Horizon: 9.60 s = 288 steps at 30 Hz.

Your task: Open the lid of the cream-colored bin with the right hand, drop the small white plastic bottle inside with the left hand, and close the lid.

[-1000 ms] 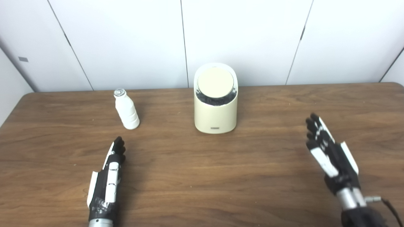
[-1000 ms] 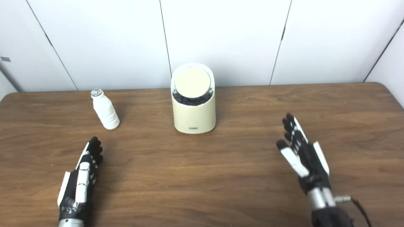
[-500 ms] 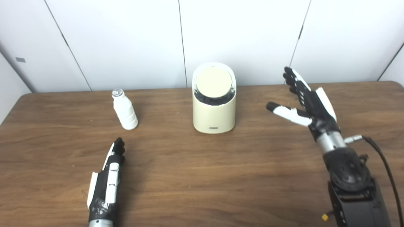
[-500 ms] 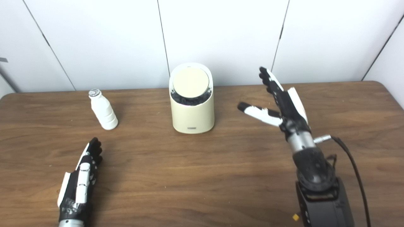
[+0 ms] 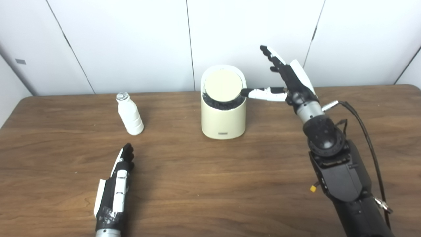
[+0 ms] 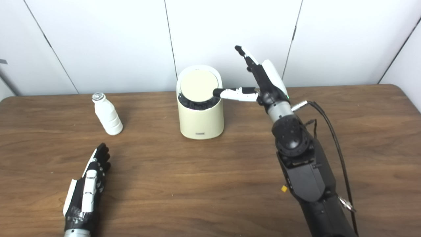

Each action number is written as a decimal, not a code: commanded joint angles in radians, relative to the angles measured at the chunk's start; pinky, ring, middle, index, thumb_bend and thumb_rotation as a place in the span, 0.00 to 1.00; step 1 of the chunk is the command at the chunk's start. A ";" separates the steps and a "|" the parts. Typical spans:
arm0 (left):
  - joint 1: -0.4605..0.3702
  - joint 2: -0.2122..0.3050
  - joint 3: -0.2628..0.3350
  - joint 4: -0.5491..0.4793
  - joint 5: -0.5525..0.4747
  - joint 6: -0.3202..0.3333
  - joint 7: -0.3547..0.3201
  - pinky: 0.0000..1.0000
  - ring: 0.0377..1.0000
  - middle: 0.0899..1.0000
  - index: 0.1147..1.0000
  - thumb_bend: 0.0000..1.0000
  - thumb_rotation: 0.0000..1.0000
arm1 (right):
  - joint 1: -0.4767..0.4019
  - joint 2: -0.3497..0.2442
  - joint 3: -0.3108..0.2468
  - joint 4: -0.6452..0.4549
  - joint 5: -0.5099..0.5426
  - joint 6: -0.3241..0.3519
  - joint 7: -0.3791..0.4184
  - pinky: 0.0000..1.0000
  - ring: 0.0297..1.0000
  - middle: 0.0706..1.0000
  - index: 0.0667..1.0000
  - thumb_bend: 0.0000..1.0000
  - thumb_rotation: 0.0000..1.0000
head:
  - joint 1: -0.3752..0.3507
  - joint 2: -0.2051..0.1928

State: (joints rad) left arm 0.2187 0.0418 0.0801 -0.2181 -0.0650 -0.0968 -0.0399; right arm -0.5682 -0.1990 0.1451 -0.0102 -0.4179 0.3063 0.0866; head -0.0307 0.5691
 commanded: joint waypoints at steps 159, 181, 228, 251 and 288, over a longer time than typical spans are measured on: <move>0.002 -0.001 0.032 -0.035 0.106 -0.015 0.076 0.94 0.94 0.94 0.95 0.66 0.41 | 0.623 0.068 -0.281 -0.143 0.605 -0.324 0.055 1.00 1.00 1.00 1.00 0.65 1.00 | 0.314 -0.041; -0.253 0.193 0.170 -0.092 0.327 0.182 0.132 0.78 0.88 0.91 0.91 0.94 0.19 | 0.623 0.075 -0.247 -0.226 0.552 -0.251 0.018 1.00 1.00 0.98 0.99 0.71 1.00 | 0.309 -0.058; -0.694 0.454 -0.139 0.265 0.525 0.483 -0.138 0.71 0.82 0.89 0.91 0.98 0.31 | 0.619 0.065 -0.237 -0.259 0.547 -0.232 0.021 1.00 1.00 0.98 1.00 0.63 1.00 | 0.279 -0.016; -0.705 0.443 -0.150 0.306 0.492 0.452 -0.157 0.60 0.71 0.76 0.78 0.95 0.26 | 0.620 0.069 -0.242 -0.261 0.537 -0.227 0.007 1.00 1.00 0.96 0.99 0.62 1.00 | 0.270 -0.003; -0.627 0.340 -0.109 0.108 0.479 0.276 0.002 0.33 0.36 0.44 0.45 0.50 0.00 | 0.629 0.051 -0.245 -0.250 0.520 -0.257 0.008 1.00 0.99 0.91 0.99 0.62 1.00 | 0.146 0.001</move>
State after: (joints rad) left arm -0.3734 0.3778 -0.0417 -0.0545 0.3944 0.2063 -0.0694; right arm 0.0726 -0.1472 -0.0948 -0.2365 0.1003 0.0908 0.1023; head 0.1182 0.5691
